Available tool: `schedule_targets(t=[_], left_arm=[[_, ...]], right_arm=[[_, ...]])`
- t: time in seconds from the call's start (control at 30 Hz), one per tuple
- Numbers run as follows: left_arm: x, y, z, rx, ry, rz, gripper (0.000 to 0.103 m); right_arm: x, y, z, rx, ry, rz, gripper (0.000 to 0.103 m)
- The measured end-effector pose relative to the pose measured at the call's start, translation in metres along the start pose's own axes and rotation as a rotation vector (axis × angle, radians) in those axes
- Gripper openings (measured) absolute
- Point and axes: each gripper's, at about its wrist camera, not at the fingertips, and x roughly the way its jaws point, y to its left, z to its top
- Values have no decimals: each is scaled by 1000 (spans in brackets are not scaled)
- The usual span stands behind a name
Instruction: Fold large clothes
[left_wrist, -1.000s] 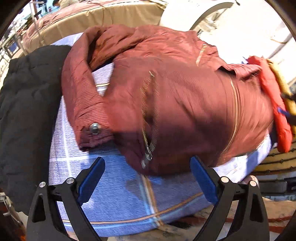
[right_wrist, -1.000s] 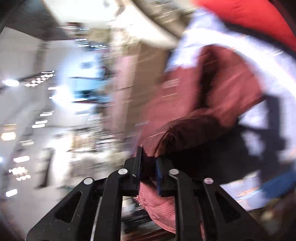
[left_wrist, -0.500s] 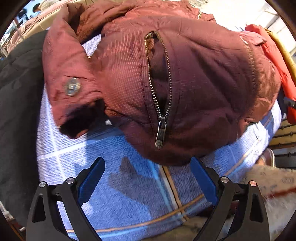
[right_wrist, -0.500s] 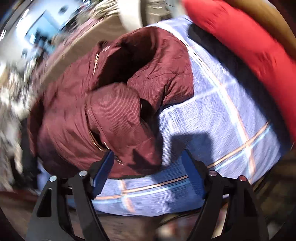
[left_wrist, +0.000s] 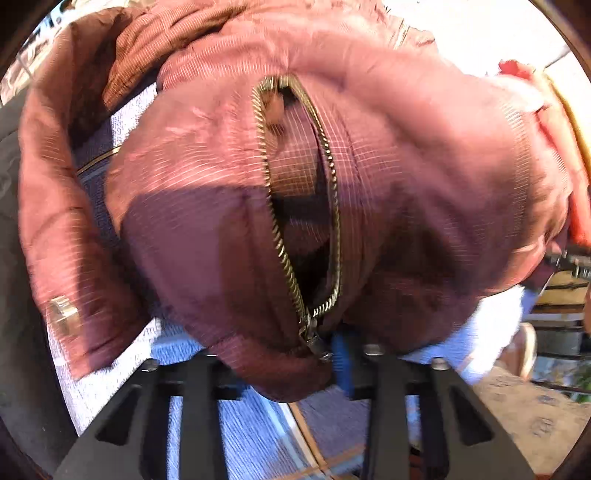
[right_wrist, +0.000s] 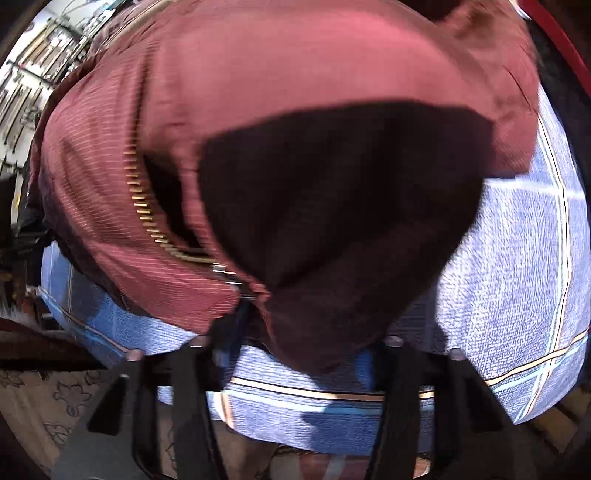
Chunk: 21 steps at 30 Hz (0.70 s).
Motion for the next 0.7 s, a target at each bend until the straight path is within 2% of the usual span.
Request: schedule_targets(t=[0.1,0.17,0.2,0.23,0.3,0.37,0.4,0.43,0.47,0.5,0.53,0.57,0.6,0.63,0.7], left_arm=[[-59,-6,-7,37,-71,-98,22],[-87,-12,-14,121,-90,-44,22],[-93,-10,-20,153,-68,-1,22],[-95,-4,-25,163,-42,21,22],[-86,11,-38,167,22,69,22],[-57,28,-55,175,110,171,28],[-45,37,-60,177,146,202,35],[-29,47,-67,165,193,238,36],[-16,56,-73,138,243,275,36],[-16,60,-75,115,245,269,36],[-21,60,-74,103,225,251,36],[-35,57,-70,97,183,228,38],[-48,55,-68,103,146,221,48],[-63,52,-64,113,97,222,63],[-91,47,-53,128,-5,217,78]], right_arm=[[-31,11,-12,81,24,206,17],[-62,28,-30,62,24,362,14],[-75,36,-42,43,36,423,13],[-75,36,-42,43,36,423,13],[-88,51,-67,20,92,469,13],[-81,59,-93,9,169,441,13],[-71,60,-105,8,193,385,14],[-61,57,-113,20,201,331,18],[-49,51,-119,58,195,286,27],[-39,44,-122,112,190,248,34],[-27,35,-125,177,195,201,50],[-17,25,-128,249,213,151,57],[-10,18,-130,312,231,137,57],[-11,11,-131,365,234,148,57],[-29,2,-128,404,166,156,58]])
